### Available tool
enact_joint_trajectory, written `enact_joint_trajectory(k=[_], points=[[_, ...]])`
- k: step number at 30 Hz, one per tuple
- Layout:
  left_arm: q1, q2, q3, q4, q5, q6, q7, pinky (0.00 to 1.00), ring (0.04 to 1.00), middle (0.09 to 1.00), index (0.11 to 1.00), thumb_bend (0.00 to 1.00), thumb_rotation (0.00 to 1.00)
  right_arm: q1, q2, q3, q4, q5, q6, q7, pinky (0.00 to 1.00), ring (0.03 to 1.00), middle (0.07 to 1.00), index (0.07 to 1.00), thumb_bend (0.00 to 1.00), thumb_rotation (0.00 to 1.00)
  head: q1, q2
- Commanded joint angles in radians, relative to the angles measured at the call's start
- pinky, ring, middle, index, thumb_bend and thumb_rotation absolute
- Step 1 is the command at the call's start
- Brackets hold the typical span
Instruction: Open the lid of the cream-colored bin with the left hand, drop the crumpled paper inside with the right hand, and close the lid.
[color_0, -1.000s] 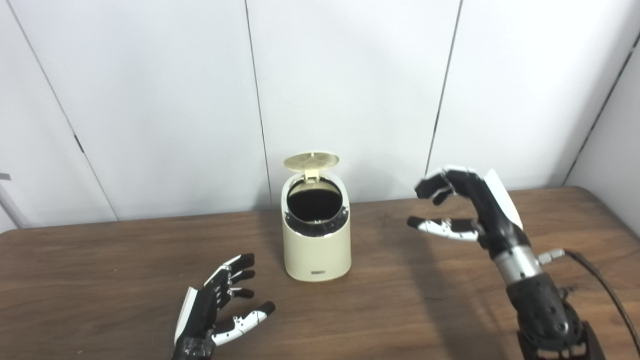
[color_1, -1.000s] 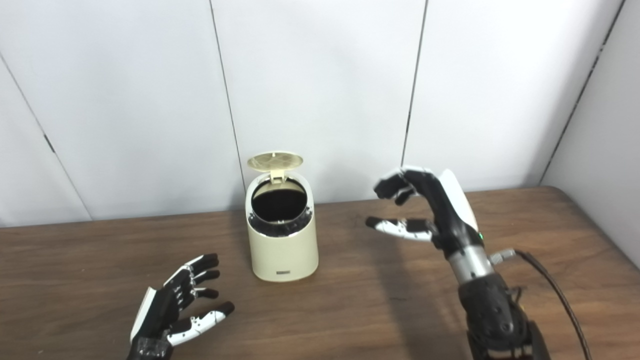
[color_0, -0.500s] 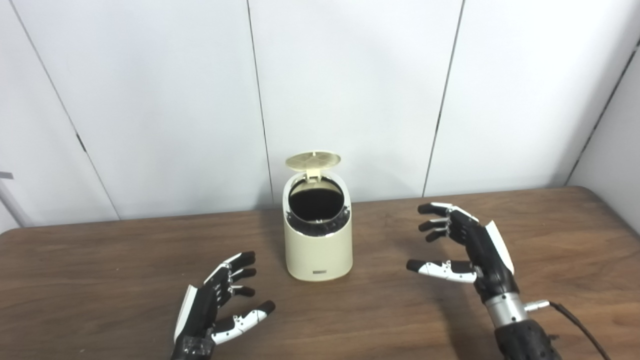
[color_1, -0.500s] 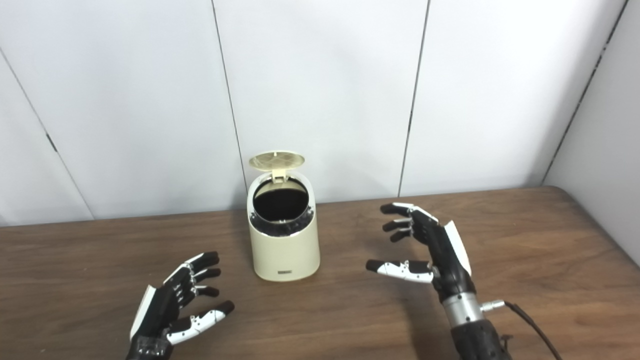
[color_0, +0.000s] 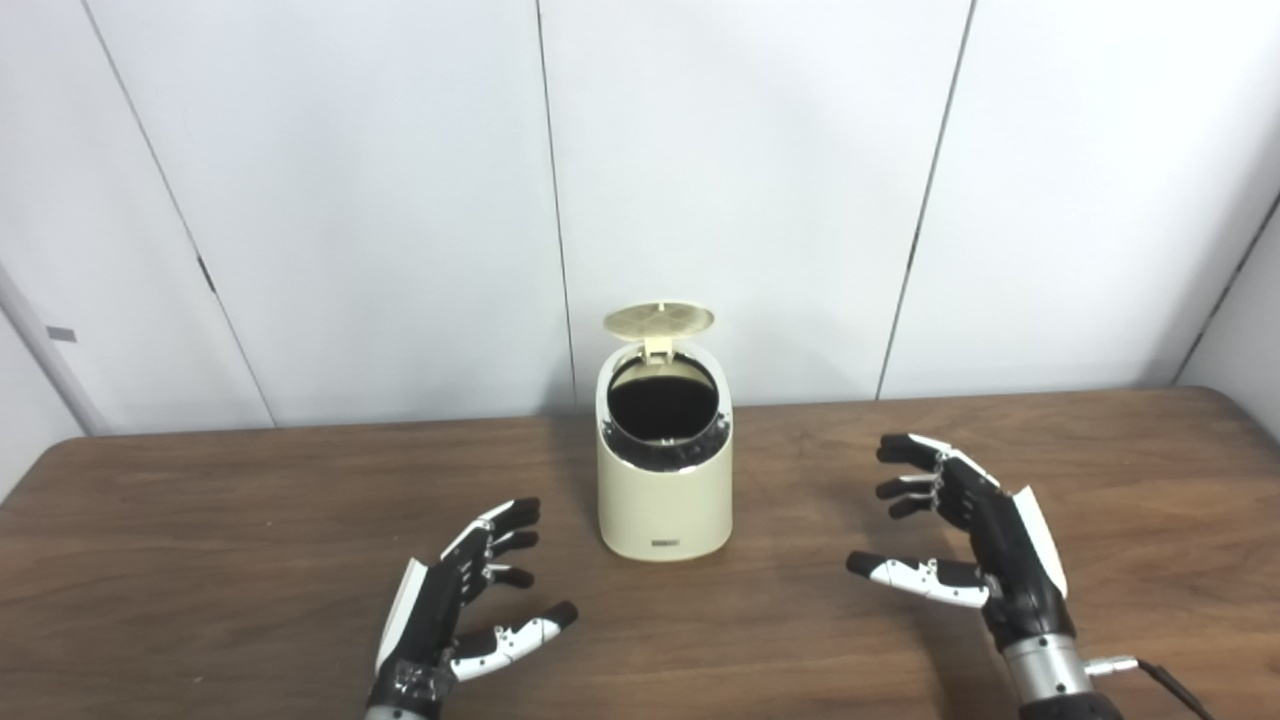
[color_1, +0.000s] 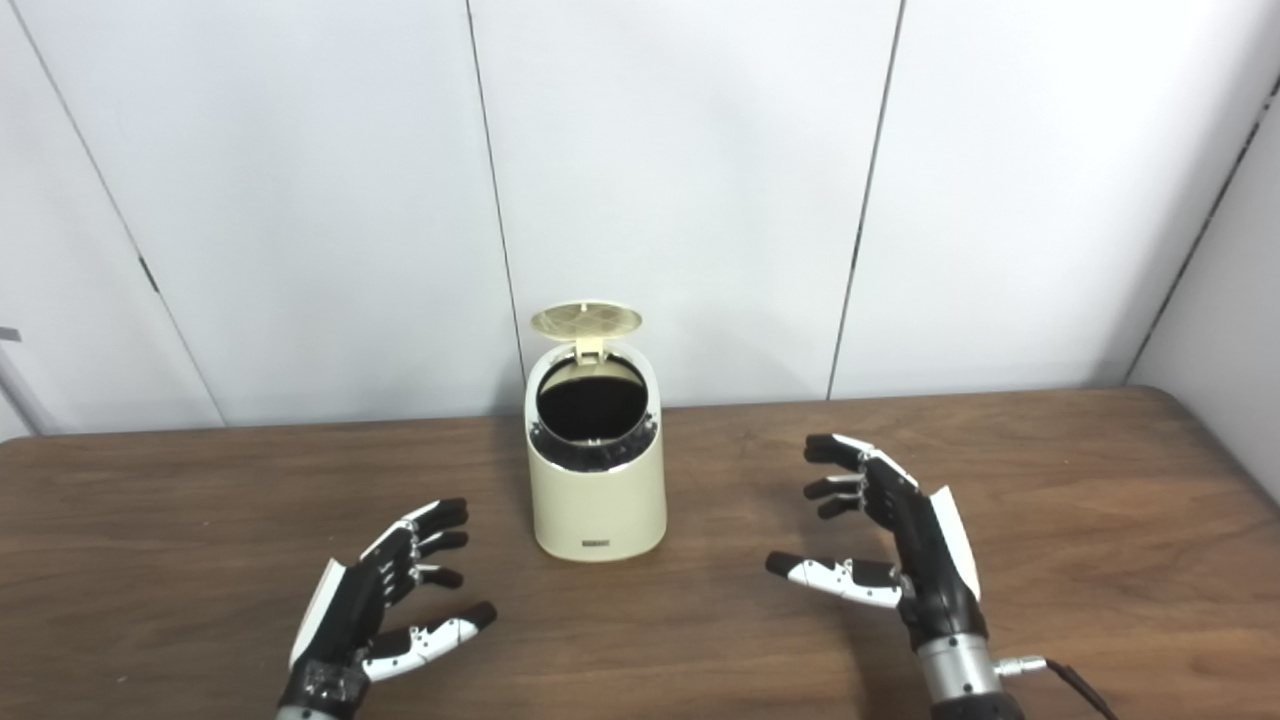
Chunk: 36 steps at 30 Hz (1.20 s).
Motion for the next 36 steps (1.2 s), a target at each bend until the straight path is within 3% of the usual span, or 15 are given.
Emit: enact_joint_trajectory(k=[1,9,12,16,21,31,36], points=[[-0.062,0.008,0.01,-0.055,0.019,-0.029,0.027,0.64,0.812,0.862,0.877,0.72,0.11,-0.026,-0.004,-0.004,-0.006,-0.004,-0.063,-0.02,0.49,0.6,0.726,0.732,0.72,0.01,0.007,-0.003],[-0.169,0.034,0.019,-0.081,0.044,0.013,0.029,0.75,0.865,0.892,0.892,0.73,0.19,-0.022,-0.002,-0.01,0.025,0.002,-0.073,-0.04,0.5,0.609,0.73,0.737,0.72,0.0,0.02,-0.016],[-0.214,0.039,0.021,-0.088,0.075,0.027,0.04,0.63,0.811,0.873,0.873,0.78,0.18,-0.019,0.002,-0.008,0.031,-0.007,-0.082,-0.053,0.49,0.601,0.724,0.731,0.73,0.01,0.02,-0.018],[-0.27,0.051,0.02,-0.096,0.144,0.054,0.056,0.57,0.794,0.861,0.861,0.81,0.21,-0.017,0.005,-0.005,0.042,-0.016,-0.103,-0.066,0.49,0.592,0.718,0.724,0.73,0.01,0.017,-0.02],[-0.338,0.057,0.021,-0.089,0.171,0.078,0.052,0.63,0.818,0.852,0.841,0.79,0.32,-0.015,0.007,0.002,0.045,-0.016,-0.111,-0.068,0.5,0.575,0.713,0.714,0.72,0.01,0.011,-0.02],[-0.449,0.092,-0.024,-0.062,0.192,0.121,0.0,0.8,0.896,0.907,0.885,0.85,0.33,-0.008,0.004,0.017,0.029,-0.025,-0.113,-0.063,0.51,0.582,0.721,0.724,0.71,0.0,-0.003,-0.024],[-0.483,0.091,-0.043,-0.036,0.207,0.105,0.006,0.75,0.889,0.914,0.896,0.85,0.52,-0.009,0.005,0.019,0.03,-0.031,-0.117,-0.067,0.48,0.577,0.721,0.721,0.72,0.0,-0.013,-0.024]])
